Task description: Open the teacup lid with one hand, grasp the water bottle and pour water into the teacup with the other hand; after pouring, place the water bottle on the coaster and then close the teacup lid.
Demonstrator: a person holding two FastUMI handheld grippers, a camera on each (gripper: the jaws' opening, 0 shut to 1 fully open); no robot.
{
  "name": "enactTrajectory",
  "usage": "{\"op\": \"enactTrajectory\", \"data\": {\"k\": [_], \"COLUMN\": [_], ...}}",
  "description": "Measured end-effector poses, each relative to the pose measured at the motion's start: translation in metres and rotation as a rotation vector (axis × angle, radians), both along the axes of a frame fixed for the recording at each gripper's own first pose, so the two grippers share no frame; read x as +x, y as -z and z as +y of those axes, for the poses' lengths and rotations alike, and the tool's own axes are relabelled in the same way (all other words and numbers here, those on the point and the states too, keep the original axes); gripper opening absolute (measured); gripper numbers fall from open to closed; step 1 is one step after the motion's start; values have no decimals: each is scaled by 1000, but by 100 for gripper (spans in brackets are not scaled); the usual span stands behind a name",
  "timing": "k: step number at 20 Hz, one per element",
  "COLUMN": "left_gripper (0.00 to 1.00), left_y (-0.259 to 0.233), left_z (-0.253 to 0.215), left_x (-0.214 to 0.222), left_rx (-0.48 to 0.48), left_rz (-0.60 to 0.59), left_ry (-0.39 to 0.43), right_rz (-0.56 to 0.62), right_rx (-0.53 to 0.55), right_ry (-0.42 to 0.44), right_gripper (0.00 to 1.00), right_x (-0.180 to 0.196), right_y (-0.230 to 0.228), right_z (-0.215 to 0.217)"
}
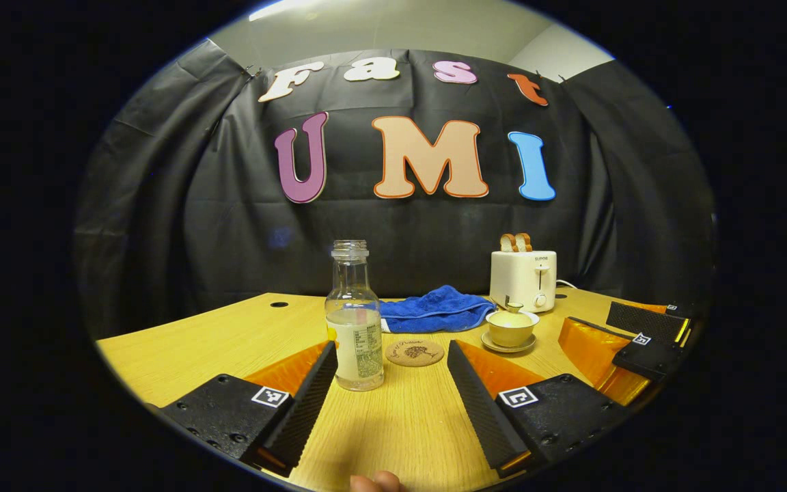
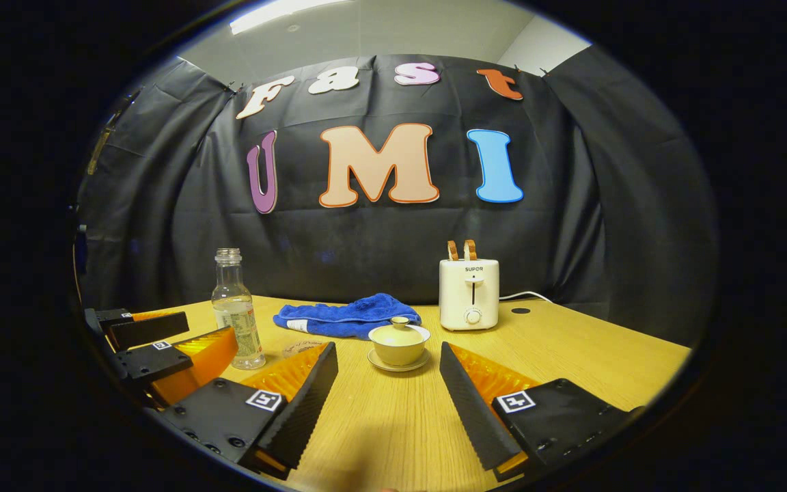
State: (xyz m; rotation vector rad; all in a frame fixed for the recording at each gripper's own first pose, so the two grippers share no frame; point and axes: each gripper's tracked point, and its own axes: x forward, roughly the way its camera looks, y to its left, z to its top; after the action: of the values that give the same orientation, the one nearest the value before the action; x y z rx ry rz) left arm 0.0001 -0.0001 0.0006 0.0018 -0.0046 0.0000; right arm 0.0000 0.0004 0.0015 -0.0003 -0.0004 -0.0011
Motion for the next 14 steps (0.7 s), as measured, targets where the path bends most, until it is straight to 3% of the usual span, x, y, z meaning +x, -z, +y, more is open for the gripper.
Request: {"op": "enactTrajectory", "data": {"k": [4, 7, 8, 9, 10, 14], "left_gripper": [95, 95, 95, 95, 95, 95], "left_y": [0, -1, 0, -1, 0, 0], "left_z": [0, 0, 0, 0, 0, 0], "left_x": [0, 1, 0, 0, 0, 0], "left_rx": [-1, 0, 0, 0, 0, 0], "left_rz": [1, 0, 0, 0, -1, 0], "left_ry": [0, 0, 0, 0, 0, 0], "right_rz": [-2, 1, 4, 4, 4, 4], "right_rx": [0, 1, 0, 0, -1, -1], "right_ry": [6, 15, 22, 27, 29, 47], "right_gripper": [97, 93, 97, 93, 97, 96], "right_x": [7, 32, 45, 58, 71, 122], "right_y": [0, 1, 3, 4, 4, 7], "right_z": [-3, -9, -12, -15, -17, -23]}}
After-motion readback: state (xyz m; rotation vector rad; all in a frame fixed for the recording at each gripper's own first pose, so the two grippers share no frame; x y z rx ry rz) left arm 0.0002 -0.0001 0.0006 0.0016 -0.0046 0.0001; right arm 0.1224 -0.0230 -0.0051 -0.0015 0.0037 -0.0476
